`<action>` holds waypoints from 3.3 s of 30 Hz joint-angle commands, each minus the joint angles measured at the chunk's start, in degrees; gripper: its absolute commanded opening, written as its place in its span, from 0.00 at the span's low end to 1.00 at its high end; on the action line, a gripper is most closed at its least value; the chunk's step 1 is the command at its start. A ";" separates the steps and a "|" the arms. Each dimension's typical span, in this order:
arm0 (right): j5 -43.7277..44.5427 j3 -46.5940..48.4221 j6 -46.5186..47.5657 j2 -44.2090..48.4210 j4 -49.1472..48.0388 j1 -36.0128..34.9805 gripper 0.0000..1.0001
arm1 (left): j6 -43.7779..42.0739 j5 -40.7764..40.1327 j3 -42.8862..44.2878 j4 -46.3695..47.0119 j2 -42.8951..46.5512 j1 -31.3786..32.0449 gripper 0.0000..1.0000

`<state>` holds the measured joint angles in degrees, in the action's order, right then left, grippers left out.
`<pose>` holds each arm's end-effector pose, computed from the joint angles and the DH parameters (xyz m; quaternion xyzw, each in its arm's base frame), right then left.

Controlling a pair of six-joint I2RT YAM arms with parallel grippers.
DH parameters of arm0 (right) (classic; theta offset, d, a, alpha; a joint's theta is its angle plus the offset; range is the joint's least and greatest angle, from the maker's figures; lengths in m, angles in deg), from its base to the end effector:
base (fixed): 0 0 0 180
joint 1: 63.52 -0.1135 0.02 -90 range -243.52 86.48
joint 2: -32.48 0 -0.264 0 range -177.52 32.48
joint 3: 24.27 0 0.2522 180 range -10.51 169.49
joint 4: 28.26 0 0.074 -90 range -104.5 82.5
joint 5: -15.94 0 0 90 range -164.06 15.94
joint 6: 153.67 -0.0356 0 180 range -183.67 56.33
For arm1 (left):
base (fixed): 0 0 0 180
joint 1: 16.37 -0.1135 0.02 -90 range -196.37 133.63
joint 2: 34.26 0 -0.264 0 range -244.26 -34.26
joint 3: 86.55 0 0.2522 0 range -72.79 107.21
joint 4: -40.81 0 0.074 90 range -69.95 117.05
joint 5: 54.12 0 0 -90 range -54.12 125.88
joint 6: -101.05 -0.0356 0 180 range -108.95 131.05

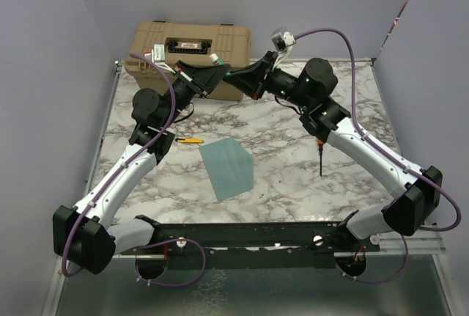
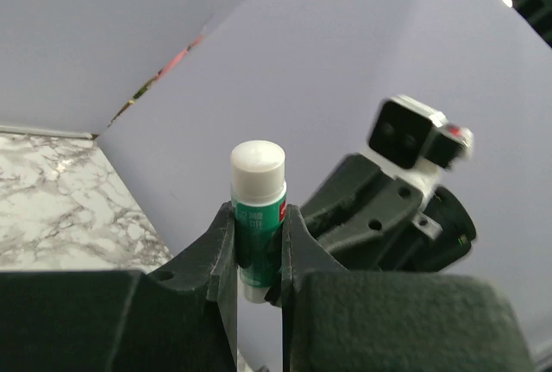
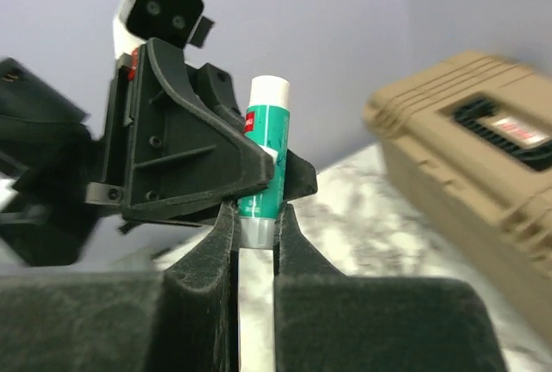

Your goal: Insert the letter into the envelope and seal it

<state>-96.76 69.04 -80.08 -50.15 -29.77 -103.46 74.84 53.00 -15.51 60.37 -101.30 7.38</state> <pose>0.2506 0.2278 0.4446 -0.2755 0.5716 0.4692 0.6142 0.2407 -0.1174 0.4174 -0.0685 0.5516 -0.6312 0.5410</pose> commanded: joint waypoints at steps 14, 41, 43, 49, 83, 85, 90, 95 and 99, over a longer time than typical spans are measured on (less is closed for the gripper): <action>-18.54 -8.57 -68.81 -2.59 -36.91 8.70 0.19 | -8.85 2.09 0.11 9.10 5.17 0.18 0.00; -11.52 3.40 6.45 -0.69 4.15 1.98 0.76 | -0.72 1.26 -5.19 8.97 3.92 0.20 0.00; -12.37 7.31 5.56 -2.63 7.48 1.97 0.72 | -0.57 1.24 -5.38 9.27 4.07 0.16 0.00; -13.66 11.10 3.05 -5.73 11.85 1.97 0.37 | -1.53 1.51 -5.59 9.39 4.38 0.18 0.00; -29.12 -2.44 -100.14 -15.57 -55.32 12.35 0.00 | -1.82 7.30 -3.93 21.49 2.82 0.20 0.00; -26.38 -3.95 -106.89 -17.05 -61.08 12.18 0.01 | -1.47 8.04 -3.93 23.25 2.40 0.17 0.00; -23.91 -6.08 -106.89 -15.69 -60.80 12.17 0.01 | -0.06 8.64 -3.74 25.78 1.01 0.23 0.00; -26.22 -6.98 -88.14 -11.95 -50.04 12.33 0.47 | 1.38 7.26 -4.40 25.68 0.91 0.25 0.00; -27.31 -3.91 -57.39 -6.70 -25.38 12.23 0.67 | 1.93 6.51 -4.93 24.77 1.29 0.20 0.00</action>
<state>-125.59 62.31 -166.46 -63.28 -76.98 -91.87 76.48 59.80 -20.73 81.53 -101.35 7.73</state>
